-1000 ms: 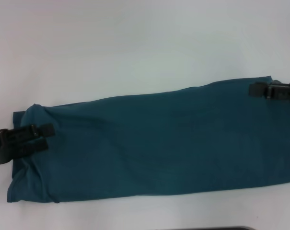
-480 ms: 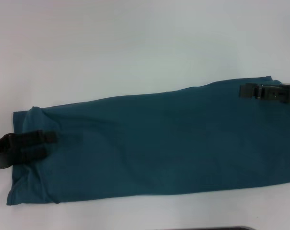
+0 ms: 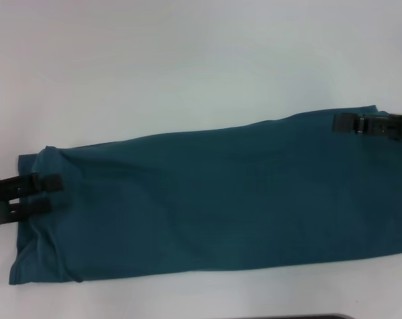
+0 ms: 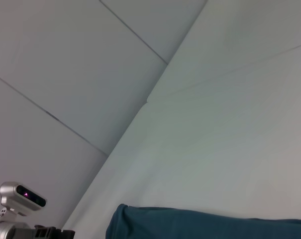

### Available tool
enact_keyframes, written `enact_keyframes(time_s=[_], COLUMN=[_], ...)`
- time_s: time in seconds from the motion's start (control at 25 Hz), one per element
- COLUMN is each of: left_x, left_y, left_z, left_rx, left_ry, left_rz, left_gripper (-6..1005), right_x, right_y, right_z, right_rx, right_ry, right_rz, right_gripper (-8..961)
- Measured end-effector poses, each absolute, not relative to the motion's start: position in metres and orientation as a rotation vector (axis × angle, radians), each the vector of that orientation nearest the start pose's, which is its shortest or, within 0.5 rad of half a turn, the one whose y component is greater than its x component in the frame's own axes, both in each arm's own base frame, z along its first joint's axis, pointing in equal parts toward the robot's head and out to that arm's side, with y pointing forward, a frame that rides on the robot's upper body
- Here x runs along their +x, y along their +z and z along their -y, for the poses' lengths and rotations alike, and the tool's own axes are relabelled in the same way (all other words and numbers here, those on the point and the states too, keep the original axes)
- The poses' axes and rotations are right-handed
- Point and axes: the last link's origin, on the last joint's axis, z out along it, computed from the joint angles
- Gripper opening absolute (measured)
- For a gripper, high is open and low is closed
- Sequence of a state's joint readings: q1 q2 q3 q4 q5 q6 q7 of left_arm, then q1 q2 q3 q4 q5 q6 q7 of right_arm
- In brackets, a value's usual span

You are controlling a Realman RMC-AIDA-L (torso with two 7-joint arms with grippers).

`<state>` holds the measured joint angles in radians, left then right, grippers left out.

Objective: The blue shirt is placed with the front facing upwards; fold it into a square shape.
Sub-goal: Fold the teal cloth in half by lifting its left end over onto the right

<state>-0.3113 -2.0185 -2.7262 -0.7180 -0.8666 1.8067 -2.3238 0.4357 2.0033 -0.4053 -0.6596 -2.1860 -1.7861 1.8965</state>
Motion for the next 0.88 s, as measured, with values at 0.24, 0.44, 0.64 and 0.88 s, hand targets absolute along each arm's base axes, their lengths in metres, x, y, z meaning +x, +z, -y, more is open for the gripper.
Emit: enact_keyframes(time_s=[0.24,0.44,0.64,0.88], left_x=[-0.356,-0.360,-0.365,-0.366], left_y=[0.043,0.037,0.036,0.035], left_z=[-0.236,-0.238,-0.239,-0.240], left_rx=[2.125,2.124,2.122,2.126], left_ry=[0.694,0.633,0.602,0.597], left_rz=[-2.296,-2.351,-2.395,-2.401], left_gripper=[872,873,873,872], right_x=[0.315,0.315,0.314,0.312], right_y=[0.050,0.050,0.050,0.050], right_z=[-0.283,-0.283,-0.284,-0.285], right_rx=[-2.476,-2.475,-2.471,-2.472], right_ry=[0.833,0.834,0.839,0.842], right_rz=[-1.510,-1.514,-1.525,-1.525], right_gripper=[885,885,885,885])
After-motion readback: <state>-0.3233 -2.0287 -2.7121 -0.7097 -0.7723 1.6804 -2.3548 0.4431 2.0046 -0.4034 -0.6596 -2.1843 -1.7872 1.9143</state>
